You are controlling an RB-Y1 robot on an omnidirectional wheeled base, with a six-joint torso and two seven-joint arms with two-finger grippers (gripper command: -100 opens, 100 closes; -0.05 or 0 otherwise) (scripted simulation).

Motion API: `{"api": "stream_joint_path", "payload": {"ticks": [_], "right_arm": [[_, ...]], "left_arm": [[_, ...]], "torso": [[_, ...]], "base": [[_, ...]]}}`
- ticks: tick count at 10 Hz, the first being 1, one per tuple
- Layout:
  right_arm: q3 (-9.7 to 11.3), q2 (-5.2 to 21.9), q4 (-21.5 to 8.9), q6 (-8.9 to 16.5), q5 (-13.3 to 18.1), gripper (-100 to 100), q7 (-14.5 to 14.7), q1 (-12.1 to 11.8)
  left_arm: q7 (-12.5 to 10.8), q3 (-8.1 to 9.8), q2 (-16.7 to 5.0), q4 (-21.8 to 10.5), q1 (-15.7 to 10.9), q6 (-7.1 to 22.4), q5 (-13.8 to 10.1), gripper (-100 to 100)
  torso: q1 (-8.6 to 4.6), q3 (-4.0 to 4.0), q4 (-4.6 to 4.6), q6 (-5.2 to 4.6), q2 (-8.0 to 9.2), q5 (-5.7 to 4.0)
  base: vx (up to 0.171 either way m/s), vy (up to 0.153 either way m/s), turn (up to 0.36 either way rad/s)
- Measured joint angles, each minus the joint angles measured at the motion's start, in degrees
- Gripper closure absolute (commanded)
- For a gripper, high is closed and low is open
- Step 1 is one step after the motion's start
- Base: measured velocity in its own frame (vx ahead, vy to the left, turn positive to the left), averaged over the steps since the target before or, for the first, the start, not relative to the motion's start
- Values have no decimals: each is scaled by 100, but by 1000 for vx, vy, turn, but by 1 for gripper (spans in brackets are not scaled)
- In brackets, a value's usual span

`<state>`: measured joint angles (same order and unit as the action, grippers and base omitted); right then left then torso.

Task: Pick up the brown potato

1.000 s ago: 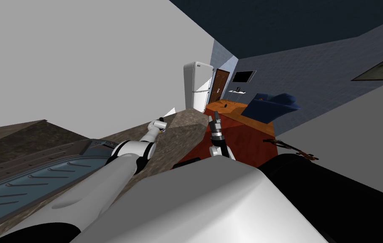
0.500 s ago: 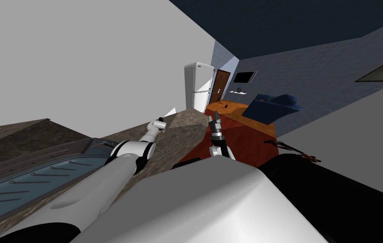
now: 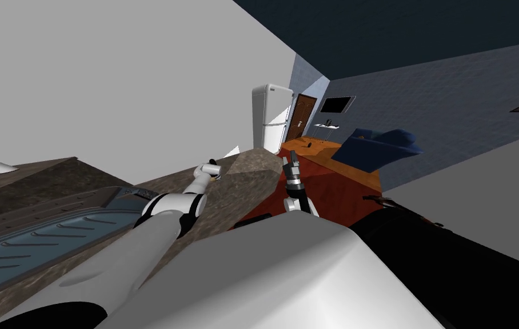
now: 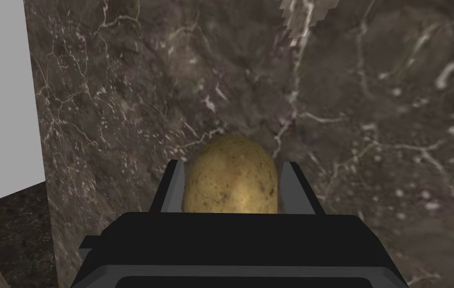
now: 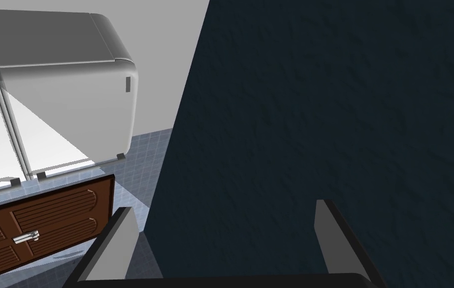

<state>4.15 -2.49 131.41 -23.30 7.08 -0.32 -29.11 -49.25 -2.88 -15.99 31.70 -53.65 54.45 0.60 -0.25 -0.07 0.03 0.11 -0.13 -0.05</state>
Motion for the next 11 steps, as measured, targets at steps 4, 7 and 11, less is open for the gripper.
{"api": "stream_joint_path", "payload": {"ticks": [4,7,11], "right_arm": [[0,0,0,0,0,0,0,0],[0,0,0,0,0,0,0,0],[0,0,0,0,0,0,0,0]], "left_arm": [[584,183,-257,172,169,-35,-322,100],[1011,326,-456,607,455,85,-579,100],[1561,496,-679,834,632,85,-873,100]], "torso": [[-7,-3,0,-4,-6,-1],[-14,0,-2,3,-2,-3],[-17,3,-6,0,0,-5]], "base": [[30,-105,75],[21,-112,82],[21,-114,79]]}}
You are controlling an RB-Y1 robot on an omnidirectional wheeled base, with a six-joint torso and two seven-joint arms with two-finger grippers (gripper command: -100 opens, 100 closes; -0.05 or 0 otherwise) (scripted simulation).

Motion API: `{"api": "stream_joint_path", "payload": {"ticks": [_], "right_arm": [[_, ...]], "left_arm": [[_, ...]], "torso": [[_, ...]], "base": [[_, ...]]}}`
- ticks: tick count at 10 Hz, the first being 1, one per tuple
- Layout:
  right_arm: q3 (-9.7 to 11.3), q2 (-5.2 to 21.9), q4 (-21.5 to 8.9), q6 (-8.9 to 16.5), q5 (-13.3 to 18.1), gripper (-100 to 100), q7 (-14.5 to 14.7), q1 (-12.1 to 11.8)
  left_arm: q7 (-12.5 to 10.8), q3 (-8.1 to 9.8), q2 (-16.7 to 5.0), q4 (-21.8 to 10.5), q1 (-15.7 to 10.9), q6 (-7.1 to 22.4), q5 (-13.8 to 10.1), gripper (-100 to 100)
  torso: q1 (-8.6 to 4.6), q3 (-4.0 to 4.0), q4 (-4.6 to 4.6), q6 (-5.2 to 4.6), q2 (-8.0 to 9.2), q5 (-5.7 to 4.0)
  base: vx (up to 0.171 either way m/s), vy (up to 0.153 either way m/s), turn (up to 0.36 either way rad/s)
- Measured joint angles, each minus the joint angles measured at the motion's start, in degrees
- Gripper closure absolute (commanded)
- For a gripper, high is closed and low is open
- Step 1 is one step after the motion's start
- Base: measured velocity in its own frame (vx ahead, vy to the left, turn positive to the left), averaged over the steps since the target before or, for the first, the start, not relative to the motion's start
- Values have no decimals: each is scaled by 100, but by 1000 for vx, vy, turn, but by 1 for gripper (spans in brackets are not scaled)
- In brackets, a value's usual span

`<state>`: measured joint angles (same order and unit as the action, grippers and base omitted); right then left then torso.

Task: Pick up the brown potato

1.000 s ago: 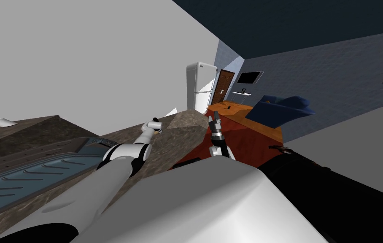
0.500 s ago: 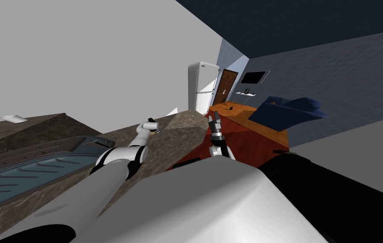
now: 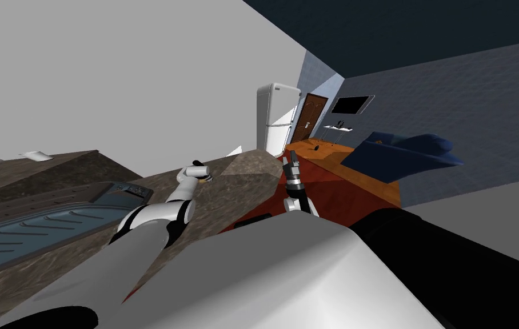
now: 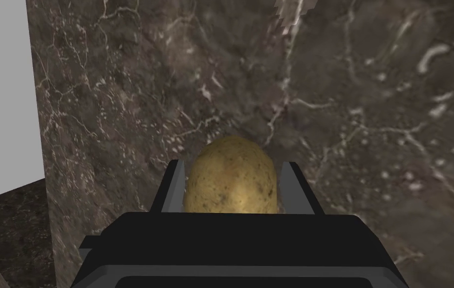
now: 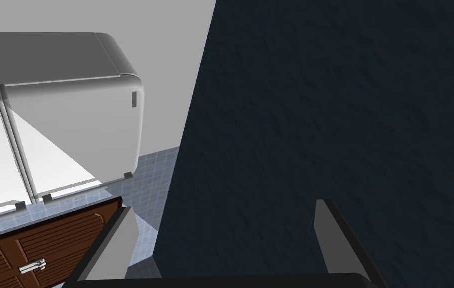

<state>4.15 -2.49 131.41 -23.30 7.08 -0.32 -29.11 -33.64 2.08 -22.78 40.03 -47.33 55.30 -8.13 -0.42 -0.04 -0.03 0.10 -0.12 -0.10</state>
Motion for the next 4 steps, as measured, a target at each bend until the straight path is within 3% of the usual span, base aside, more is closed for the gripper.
{"api": "stream_joint_path", "payload": {"ticks": [2,3,4], "right_arm": [[0,0,0,0,0,0,0,0],[0,0,0,0,0,0,0,0],[-1,1,0,0,0,0,0,1]], "left_arm": [[308,102,-145,108,94,1,-182,100],[455,137,-194,80,95,-24,-243,100],[485,142,-198,71,93,-34,-248,0]], "torso": [[-1,1,0,0,3,-1],[6,2,-1,-6,4,0],[24,2,-1,-9,5,3]], "base": [[14,-111,72],[4,-32,14],[1,-7,-2]]}}
